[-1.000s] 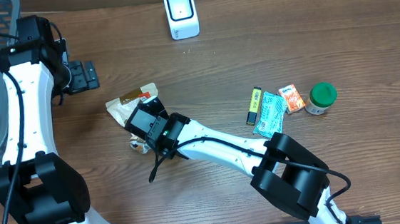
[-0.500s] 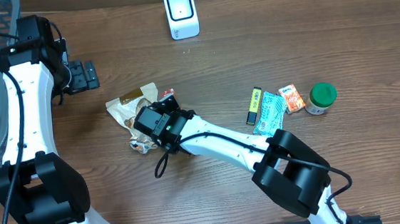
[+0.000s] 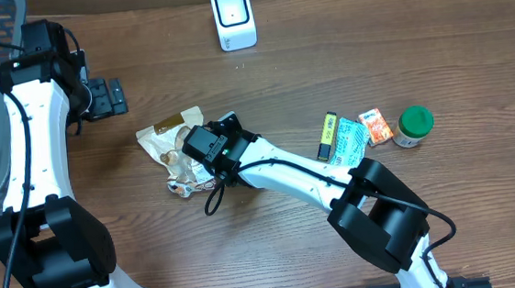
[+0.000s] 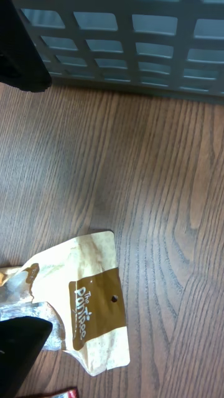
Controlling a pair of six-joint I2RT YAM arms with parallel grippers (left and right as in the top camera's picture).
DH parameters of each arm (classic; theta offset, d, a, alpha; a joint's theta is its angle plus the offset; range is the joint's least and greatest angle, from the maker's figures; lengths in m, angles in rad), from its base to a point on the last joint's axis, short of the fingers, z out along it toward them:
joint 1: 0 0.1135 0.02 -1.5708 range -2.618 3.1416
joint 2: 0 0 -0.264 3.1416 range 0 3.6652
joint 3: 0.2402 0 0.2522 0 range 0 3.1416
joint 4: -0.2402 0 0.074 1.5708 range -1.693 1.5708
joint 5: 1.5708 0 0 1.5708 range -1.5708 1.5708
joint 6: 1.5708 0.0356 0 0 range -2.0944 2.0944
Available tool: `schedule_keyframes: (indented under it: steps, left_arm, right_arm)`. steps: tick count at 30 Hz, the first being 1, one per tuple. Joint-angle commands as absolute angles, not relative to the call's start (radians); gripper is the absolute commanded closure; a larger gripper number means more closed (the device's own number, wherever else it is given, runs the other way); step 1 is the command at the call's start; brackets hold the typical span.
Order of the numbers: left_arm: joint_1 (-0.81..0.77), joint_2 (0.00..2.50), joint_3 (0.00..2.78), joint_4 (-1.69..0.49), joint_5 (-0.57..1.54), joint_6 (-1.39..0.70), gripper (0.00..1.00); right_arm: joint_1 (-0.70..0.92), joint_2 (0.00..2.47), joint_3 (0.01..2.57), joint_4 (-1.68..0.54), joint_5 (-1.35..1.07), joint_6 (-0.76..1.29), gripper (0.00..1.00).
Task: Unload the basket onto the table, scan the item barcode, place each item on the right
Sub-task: 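Pull the red meat sticks off the gold bag with the right gripper, then lift the red meat sticks and turn them upright with the right gripper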
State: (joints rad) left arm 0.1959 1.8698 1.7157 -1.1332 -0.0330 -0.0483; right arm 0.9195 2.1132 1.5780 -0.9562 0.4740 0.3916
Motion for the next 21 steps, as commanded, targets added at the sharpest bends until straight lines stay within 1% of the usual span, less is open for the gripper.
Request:
schedule_keyframes:
  steps: [1, 2, 6, 12, 16, 19, 21]
  left_arm:
    - [0.189, 1.851, 1.736, -1.132, -0.026, -0.033, 0.00]
    - [0.189, 1.851, 1.736, -1.132, -0.026, -0.033, 0.00]
    - [0.189, 1.851, 1.736, -1.132, -0.026, -0.033, 0.00]
    - [0.189, 1.851, 1.736, -1.132, -0.025, -0.033, 0.00]
    - [0.189, 1.851, 1.736, -1.132, -0.025, -0.033, 0.00]
    - [0.189, 1.851, 1.736, -1.132, -0.026, -0.033, 0.00]
    - [0.189, 1.851, 1.736, -1.132, -0.025, -0.033, 0.00]
  right_arm:
    - [0.905, 2.071, 1.570, -0.956, 0.459, 0.396, 0.67]
    - [0.902, 2.071, 1.570, -0.957, 0.446, 0.396, 0.65]
    - [0.863, 2.071, 1.570, -0.956, 0.348, 0.396, 0.64]
    - [0.763, 2.071, 1.570, -0.974, 0.126, 0.396, 0.63]
    - [0.716, 2.072, 1.567, -0.991, 0.070, 0.395, 0.62]
    - [0.711, 2.073, 1.555, -0.986, 0.041, 0.395, 0.62]
    - [0.713, 2.075, 1.547, -0.981, 0.030, 0.395, 0.60]
